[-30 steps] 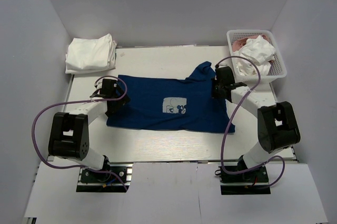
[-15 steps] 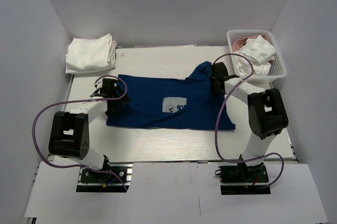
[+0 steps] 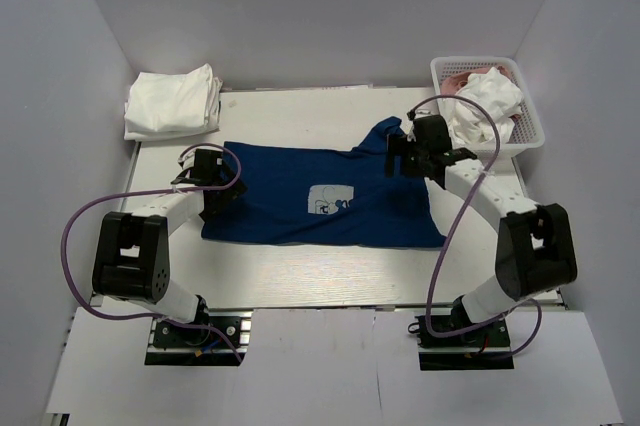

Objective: Fold and stack the t-shirts

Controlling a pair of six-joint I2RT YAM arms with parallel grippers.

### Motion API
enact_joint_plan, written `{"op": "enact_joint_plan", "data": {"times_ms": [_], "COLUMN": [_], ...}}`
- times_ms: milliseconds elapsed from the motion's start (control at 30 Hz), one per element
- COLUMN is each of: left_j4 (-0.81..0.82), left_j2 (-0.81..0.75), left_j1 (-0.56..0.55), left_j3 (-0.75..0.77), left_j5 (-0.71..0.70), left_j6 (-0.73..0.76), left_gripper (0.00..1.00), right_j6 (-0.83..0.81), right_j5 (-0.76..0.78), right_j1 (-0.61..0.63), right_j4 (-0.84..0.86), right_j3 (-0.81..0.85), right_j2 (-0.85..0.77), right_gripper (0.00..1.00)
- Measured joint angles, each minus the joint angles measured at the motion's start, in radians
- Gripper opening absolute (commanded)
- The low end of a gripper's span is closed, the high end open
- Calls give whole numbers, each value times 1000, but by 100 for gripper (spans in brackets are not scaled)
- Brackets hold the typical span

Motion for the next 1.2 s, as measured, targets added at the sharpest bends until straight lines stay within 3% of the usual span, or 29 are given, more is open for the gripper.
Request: {"op": "enact_joint_plan", "data": {"times_ms": [267, 367, 567, 800, 1033, 1200], "left_j4": [2, 3, -79, -130, -132, -103], "left_j2": [-3, -8, -10, 13, -15, -97], "left_j1": [0, 2, 26, 53, 51, 51], "left_j3": [-3, -10, -3, 26, 30, 74], "left_j5": [-6, -29, -151, -163, -98, -44], "left_j6": [-29, -78, -247, -314, -211, -93], "left_gripper": [100, 100, 100, 100, 100, 100], "right_j6": [100, 150, 223, 253, 195, 144], "right_j5": [-190, -209, -237, -275, -283, -260], "right_j1": [1, -11, -72, -108, -109, -97], "right_j4": [131, 161, 217, 237, 162, 83], "right_j3": [-259, -378, -447, -466, -441, -319], "right_j2": [-99, -105, -159, -172, -197, -253], "right_gripper": [90, 90, 90, 90, 90, 90]}}
